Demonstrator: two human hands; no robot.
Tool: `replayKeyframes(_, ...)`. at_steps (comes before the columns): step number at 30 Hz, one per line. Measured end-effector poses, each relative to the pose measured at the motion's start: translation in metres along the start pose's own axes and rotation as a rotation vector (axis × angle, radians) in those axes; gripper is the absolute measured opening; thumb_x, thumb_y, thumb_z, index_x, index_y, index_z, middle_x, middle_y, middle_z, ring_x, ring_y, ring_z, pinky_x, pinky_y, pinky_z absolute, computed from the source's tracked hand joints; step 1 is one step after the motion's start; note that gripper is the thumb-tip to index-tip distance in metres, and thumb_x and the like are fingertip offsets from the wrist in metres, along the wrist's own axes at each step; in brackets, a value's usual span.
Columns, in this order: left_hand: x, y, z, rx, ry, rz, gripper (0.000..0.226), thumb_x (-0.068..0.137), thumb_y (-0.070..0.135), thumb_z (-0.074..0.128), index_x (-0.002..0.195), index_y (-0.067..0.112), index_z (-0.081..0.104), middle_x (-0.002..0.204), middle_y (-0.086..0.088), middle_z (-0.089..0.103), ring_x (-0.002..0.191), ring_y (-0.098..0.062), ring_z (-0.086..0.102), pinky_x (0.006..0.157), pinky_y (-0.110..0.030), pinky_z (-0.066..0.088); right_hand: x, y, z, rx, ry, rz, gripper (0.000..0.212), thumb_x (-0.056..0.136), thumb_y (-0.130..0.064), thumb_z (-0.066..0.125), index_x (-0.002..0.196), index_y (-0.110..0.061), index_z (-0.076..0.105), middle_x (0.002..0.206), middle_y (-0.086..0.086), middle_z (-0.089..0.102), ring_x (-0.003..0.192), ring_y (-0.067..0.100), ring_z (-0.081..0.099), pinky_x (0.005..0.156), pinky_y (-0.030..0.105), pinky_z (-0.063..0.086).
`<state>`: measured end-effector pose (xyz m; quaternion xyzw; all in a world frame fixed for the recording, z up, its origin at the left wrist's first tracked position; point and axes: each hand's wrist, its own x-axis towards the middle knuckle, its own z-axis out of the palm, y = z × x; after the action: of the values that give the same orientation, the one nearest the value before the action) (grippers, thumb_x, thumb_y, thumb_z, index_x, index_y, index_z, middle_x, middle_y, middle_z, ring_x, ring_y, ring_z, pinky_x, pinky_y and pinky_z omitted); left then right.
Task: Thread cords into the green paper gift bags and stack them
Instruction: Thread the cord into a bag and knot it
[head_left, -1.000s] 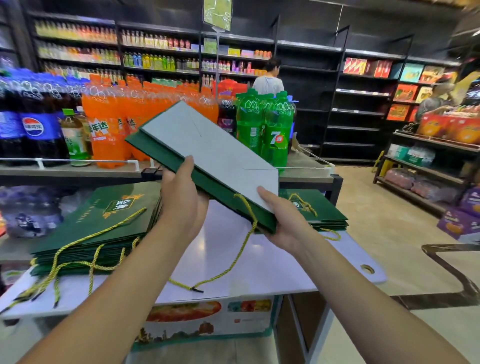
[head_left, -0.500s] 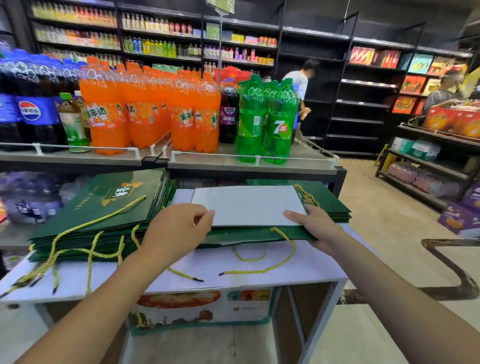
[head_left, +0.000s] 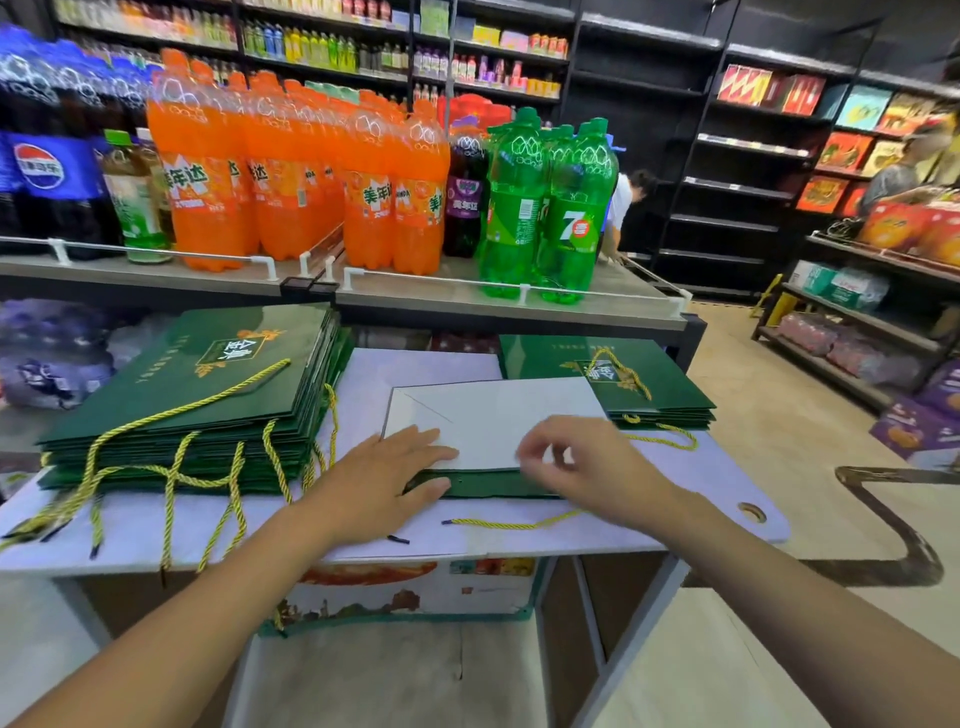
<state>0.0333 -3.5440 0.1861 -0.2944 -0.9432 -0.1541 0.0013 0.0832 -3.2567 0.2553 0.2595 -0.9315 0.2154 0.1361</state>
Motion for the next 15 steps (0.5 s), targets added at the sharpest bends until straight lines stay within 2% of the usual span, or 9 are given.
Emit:
replayKeyframes(2,0.001,-0.001,0.003,0.019,0.020,-0.001,0.061,0.099,0.071,0.035,0.156,0.050,0.029,0.169,0.021,0.011,0.156,-0.002,0.003,0.127,-0.036,0.005,-0.006,-0.022,0.022,-0.049,-0.224,-0.120,0.018,0.099,-0.038,0.062,0.107,-0.028,0.075,0.100,-0.014,0.069,0.091,0.004,0.061,0.081,0.025,0.049)
replayKeyframes(3,0.001,-0.002,0.004,0.023,0.037,-0.005,0.062,0.097,0.073,0.039,0.155,0.051,0.029,0.168,0.022,0.012,0.156,-0.002,0.004,0.127,-0.036,0.006,-0.009,-0.027,0.034,-0.084,-0.271,-0.146,0.024,0.099,-0.043,0.060,0.113,-0.029,0.073,0.103,-0.012,0.066,0.096,0.006,0.058,0.084,0.028,0.048)
replayKeyframes(6,0.001,-0.005,0.007,0.012,0.086,-0.006,0.065,0.092,0.076,0.042,0.152,0.053,0.031,0.167,0.023,0.017,0.155,-0.002,0.008,0.128,-0.038,0.006,-0.013,-0.030,0.059,-0.080,-0.242,-0.142,0.025,0.098,-0.044,0.062,0.115,-0.028,0.070,0.105,-0.007,0.060,0.103,0.013,0.054,0.089,0.033,0.046)
replayKeyframes(8,0.000,-0.006,0.007,0.002,0.112,-0.001,0.066,0.089,0.077,0.039,0.150,0.052,0.035,0.167,0.022,0.020,0.155,-0.004,0.010,0.128,-0.039,0.009,-0.014,-0.032,0.059,0.013,-0.225,-0.069,0.018,0.097,-0.041,0.065,0.108,-0.027,0.068,0.102,-0.009,0.061,0.098,0.008,0.054,0.089,0.033,0.048)
replayKeyframes(10,-0.002,-0.005,0.006,-0.009,0.130,0.004,0.067,0.086,0.075,0.039,0.148,0.049,0.040,0.166,0.021,0.021,0.155,-0.004,0.010,0.128,-0.040,0.010,-0.013,-0.032,0.058,0.087,-0.230,-0.012,0.017,0.097,-0.032,0.066,0.112,-0.023,0.067,0.096,-0.008,0.065,0.090,0.006,0.056,0.083,0.030,0.049)
replayKeyframes(12,-0.003,-0.003,0.005,-0.019,0.141,0.008,0.066,0.084,0.072,0.040,0.144,0.045,0.043,0.166,0.021,0.021,0.155,-0.003,0.011,0.128,-0.041,0.009,-0.012,-0.034,0.057,0.039,-0.253,-0.032,0.019,0.098,-0.026,0.065,0.115,-0.020,0.069,0.093,-0.006,0.067,0.089,0.008,0.057,0.083,0.030,0.048)
replayKeyframes(15,-0.005,-0.002,0.004,-0.041,0.141,-0.001,0.068,0.080,0.068,0.043,0.142,0.041,0.044,0.165,0.021,0.026,0.155,-0.004,0.014,0.128,-0.044,0.010,-0.009,-0.039,0.051,-0.076,-0.296,-0.082,0.014,0.101,-0.023,0.060,0.106,-0.018,0.071,0.099,-0.003,0.066,0.094,0.011,0.056,0.087,0.032,0.047)
